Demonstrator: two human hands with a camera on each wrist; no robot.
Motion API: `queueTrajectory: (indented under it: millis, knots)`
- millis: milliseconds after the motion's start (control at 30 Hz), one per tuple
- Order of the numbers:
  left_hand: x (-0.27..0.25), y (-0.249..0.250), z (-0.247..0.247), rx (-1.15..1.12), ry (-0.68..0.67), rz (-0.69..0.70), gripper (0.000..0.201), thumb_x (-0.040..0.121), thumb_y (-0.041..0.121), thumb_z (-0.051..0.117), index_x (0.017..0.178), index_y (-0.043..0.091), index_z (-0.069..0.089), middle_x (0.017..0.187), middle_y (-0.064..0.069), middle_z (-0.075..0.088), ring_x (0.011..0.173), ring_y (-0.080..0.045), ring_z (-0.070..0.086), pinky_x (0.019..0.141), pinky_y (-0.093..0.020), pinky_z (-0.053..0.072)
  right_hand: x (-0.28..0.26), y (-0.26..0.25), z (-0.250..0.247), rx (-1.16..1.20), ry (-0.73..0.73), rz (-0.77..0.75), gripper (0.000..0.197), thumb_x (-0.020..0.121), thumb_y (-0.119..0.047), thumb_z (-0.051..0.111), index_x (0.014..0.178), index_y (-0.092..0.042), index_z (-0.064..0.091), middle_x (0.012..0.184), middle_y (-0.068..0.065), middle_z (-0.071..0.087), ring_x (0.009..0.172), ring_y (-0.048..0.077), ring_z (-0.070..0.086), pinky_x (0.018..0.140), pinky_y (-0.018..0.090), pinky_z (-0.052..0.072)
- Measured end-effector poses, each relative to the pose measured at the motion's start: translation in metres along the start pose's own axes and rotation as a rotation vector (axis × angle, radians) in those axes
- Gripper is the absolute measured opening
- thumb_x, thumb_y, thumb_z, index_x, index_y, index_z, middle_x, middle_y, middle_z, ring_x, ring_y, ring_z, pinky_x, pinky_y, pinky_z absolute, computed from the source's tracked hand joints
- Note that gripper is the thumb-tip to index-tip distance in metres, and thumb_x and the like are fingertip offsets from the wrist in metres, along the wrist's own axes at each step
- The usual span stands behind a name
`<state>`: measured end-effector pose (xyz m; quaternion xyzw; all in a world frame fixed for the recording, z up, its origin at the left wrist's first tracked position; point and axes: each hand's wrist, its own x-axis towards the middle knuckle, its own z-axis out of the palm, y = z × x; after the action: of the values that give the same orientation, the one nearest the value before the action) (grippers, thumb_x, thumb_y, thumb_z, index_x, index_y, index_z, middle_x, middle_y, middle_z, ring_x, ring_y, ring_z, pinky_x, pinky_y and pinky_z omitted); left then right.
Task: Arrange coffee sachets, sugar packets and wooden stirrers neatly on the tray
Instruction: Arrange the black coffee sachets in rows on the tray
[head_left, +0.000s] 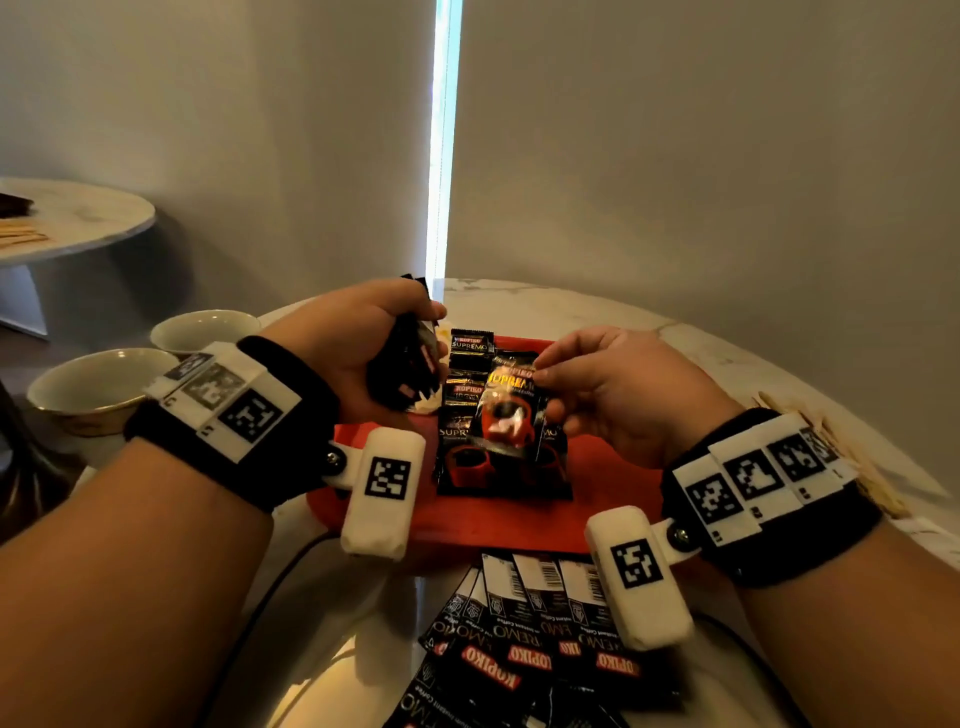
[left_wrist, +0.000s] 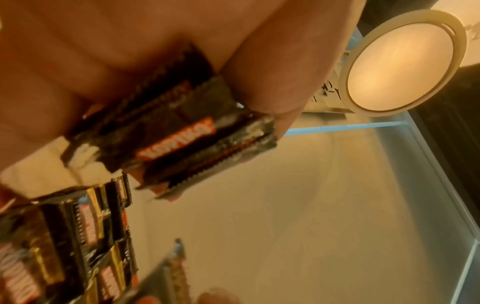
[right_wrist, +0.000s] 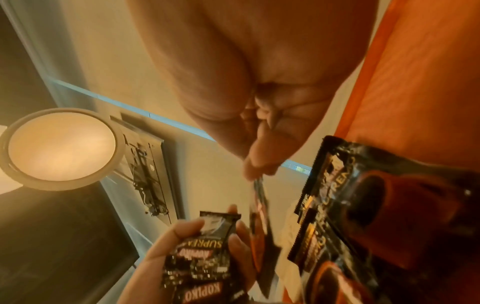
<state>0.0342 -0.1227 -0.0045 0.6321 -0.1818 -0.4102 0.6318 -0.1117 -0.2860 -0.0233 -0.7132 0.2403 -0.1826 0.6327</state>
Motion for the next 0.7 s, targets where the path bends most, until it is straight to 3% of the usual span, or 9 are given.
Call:
queueTrajectory:
  millis: [100,200,300,500,700]
  knots:
    - [-0.001,-0.002,0.004,0.055,-0.003,-0.039,0.026,0.092,0.027,0.053,0.115,0.015,0.057,0.081,-0.009,0.058,0.082,-0.024,0.056,0.074,-0.045,0.051,-0.005,0.0,0.007,-0.125,-0.101,0.091,0.012,0.088,0.01,0.064,0.092,-0.001,0.066,0.071,0.013,0.067,0.053,0.018,0.064,0.046,0.025,0.053]
    - [-0.003,-0.002,0.005,0.061,-0.019,-0.073,0.043,0.091,0.027,0.055,0.131,0.01,0.057,0.088,-0.012,0.058,0.087,-0.027,0.057,0.074,-0.051,0.055,-0.009,0.0,0.011,-0.2,-0.151,0.127,0.012,0.089,0.009,0.063,0.093,-0.001,0.068,0.075,0.014,0.069,0.058,0.018,0.066,0.05,0.026,0.056]
    - [-0.006,-0.002,0.007,0.059,-0.042,-0.086,0.039,0.093,0.025,0.053,0.13,0.012,0.056,0.082,-0.009,0.057,0.077,-0.024,0.057,0.067,-0.044,0.056,-0.009,0.0,0.016,-0.236,-0.168,0.133,0.011,0.09,0.008,0.063,0.094,-0.001,0.068,0.076,0.014,0.069,0.058,0.018,0.066,0.051,0.025,0.056]
    - [-0.006,-0.004,0.008,0.115,-0.029,-0.087,0.051,0.092,0.027,0.055,0.14,0.01,0.054,0.091,-0.01,0.057,0.096,-0.028,0.056,0.073,-0.05,0.056,-0.009,0.001,0.019,-0.279,-0.187,0.15,0.011,0.092,0.005,0.062,0.098,0.001,0.07,0.075,0.014,0.069,0.064,0.021,0.069,0.058,0.029,0.06]
    - [-0.004,-0.004,0.008,0.105,-0.037,-0.078,0.05,0.092,0.025,0.054,0.14,0.01,0.053,0.087,-0.009,0.058,0.087,-0.026,0.058,0.068,-0.046,0.058,-0.01,0.0,0.023,-0.297,-0.176,0.146,0.011,0.091,0.003,0.065,0.1,0.001,0.071,0.092,0.026,0.071,0.071,0.023,0.07,0.064,0.032,0.062]
